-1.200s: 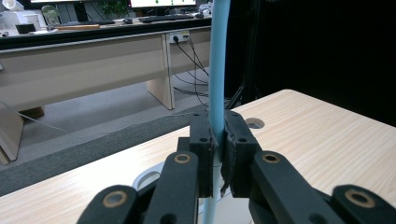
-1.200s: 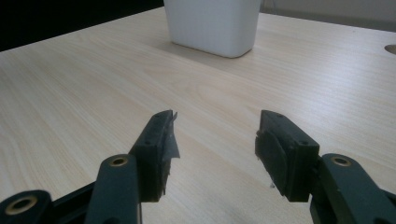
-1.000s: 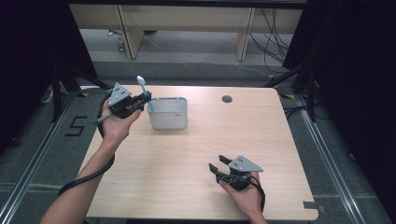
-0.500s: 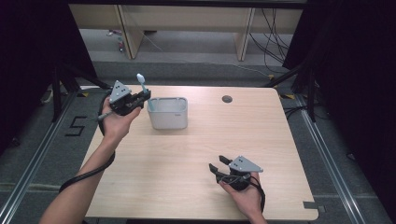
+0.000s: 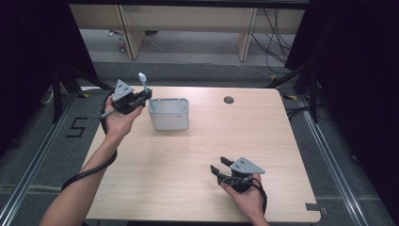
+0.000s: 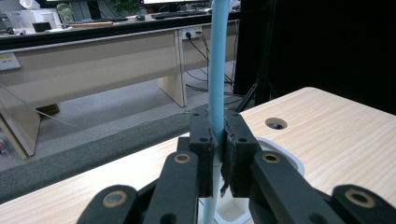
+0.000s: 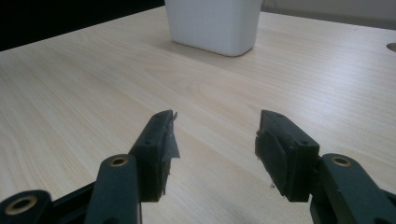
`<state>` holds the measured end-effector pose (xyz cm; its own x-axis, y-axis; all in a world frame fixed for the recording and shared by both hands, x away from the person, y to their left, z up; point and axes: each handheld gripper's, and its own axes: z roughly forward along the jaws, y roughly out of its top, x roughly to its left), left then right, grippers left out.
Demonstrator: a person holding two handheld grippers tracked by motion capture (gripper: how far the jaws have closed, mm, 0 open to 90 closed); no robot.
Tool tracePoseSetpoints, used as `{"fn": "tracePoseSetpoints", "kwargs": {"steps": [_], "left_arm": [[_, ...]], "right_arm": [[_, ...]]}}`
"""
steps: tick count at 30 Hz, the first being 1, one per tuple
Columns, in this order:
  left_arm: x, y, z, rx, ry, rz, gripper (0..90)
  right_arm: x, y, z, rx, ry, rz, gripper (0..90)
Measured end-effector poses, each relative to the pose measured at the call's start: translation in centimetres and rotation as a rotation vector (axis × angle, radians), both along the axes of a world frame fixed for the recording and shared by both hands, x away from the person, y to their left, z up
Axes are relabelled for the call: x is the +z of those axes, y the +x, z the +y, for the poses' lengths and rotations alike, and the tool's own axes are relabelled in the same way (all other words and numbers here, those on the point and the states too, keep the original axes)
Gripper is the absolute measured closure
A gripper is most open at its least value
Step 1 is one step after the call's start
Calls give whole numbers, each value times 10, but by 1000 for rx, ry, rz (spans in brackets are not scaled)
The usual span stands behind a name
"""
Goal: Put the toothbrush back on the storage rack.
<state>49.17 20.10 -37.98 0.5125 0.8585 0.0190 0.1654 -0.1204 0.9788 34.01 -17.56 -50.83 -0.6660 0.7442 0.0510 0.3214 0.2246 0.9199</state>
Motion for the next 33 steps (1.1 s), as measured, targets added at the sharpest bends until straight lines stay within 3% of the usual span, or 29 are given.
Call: {"fn": "tracePoseSetpoints", "kwargs": {"steps": [1,8,9,11,12,17,20,33], "left_arm": [[-1,1,0,2,0,2,835],[-5,5,0,12,2,7,835],[-6,6,0,12,3,8,835],[-8,7,0,16,4,11,835],[-9,8,0,17,3,11,835],[-13,11,0,23,5,23,835],[-17,12,-1,27,4,29,835],[-26,18,-6,31,19,52,835]], "right_arm": [[0,-1,1,1,13,19,467],[-1,0,1,-1,10,-5,467],[-1,-1,2,-3,13,19,467],[-1,0,1,3,1,0,467],[-1,-1,2,0,7,17,467],[-1,0,2,0,-4,-8,466],[-2,-1,3,7,11,23,466],[-3,-1,3,8,10,21,465]]}}
